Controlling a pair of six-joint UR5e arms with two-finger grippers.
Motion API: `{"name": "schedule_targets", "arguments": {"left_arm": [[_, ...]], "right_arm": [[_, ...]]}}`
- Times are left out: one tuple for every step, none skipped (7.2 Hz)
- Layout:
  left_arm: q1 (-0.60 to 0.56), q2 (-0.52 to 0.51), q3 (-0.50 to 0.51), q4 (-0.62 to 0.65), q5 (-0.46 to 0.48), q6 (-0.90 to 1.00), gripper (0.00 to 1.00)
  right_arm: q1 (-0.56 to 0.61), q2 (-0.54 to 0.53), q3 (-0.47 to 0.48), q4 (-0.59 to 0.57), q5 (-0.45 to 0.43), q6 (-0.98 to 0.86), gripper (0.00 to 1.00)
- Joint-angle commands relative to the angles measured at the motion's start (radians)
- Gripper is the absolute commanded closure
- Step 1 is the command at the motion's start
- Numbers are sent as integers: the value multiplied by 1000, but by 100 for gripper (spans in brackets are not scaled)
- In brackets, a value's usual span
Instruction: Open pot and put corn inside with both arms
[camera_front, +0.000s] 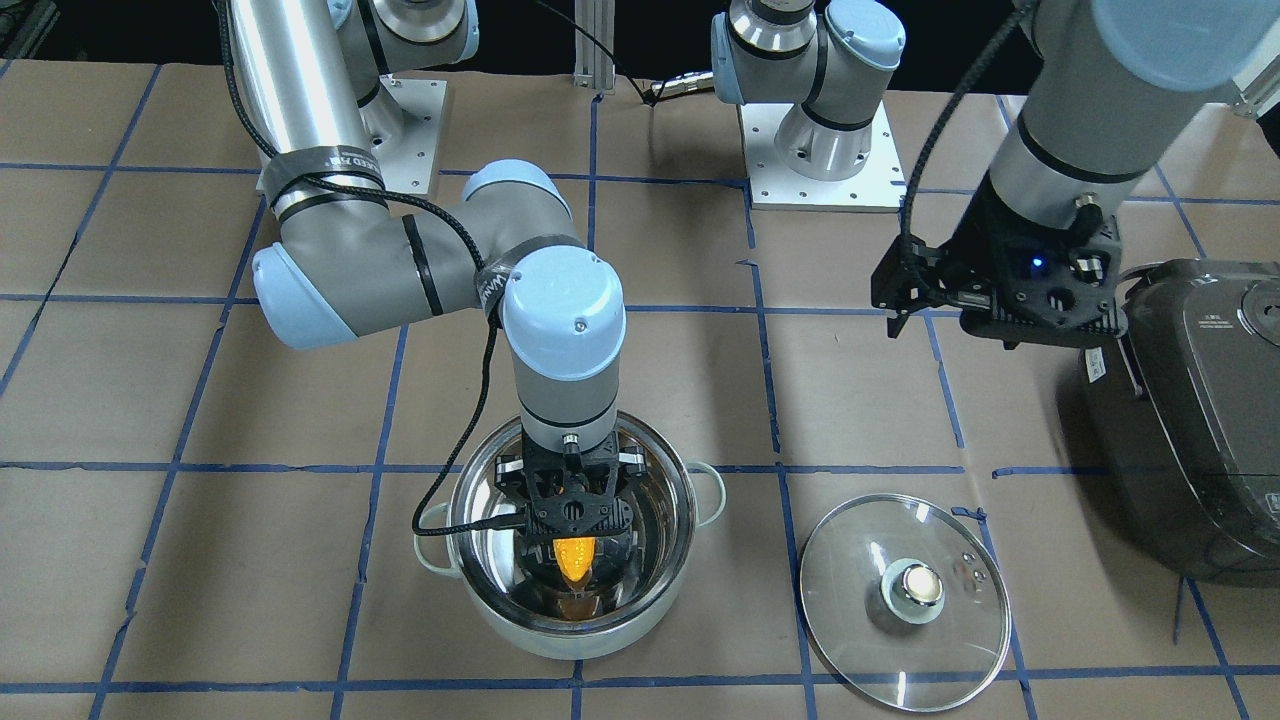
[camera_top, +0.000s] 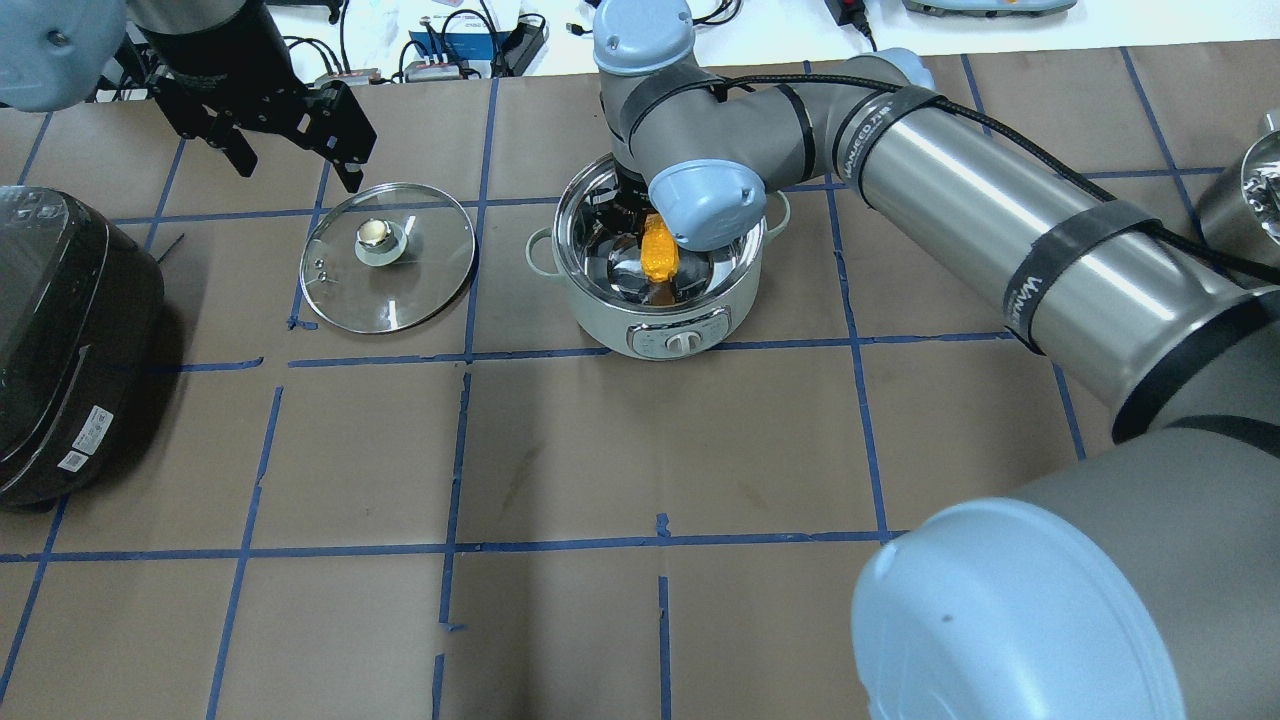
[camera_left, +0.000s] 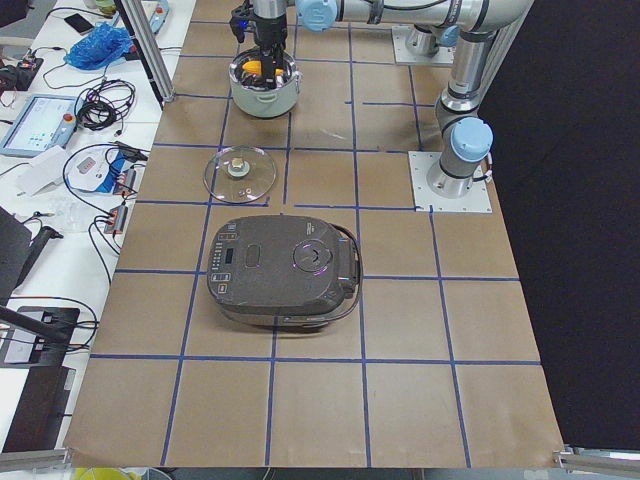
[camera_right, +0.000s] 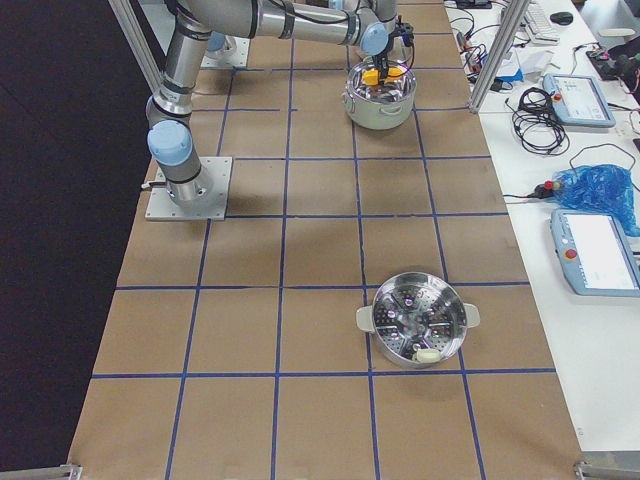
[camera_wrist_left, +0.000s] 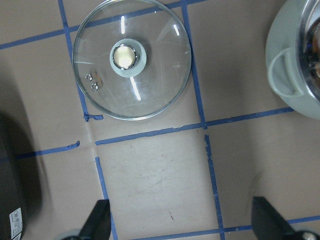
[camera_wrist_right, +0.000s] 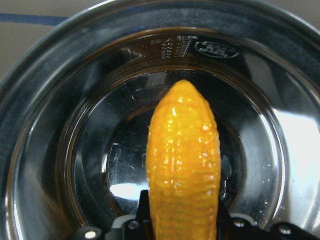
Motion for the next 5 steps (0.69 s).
{"name": "schedule_targets", "arguments": {"left_arm": [[-27, 11, -8, 48, -30, -15, 0], [-27, 12, -6, 51, -30, 2, 0], [-33, 11, -3, 51, -32, -1, 0], [-33, 17, -5, 49, -30, -12, 0], [-27, 30, -11, 45, -20, -10, 0]], "right_arm": [[1, 42, 7, -25, 1, -2, 84], [1, 44, 10, -25, -1, -5, 46], [1, 49, 10, -25, 1, -10, 4], [1, 49, 7, -25, -1, -10, 1], [-11, 29, 1, -18, 4, -14, 1]]}}
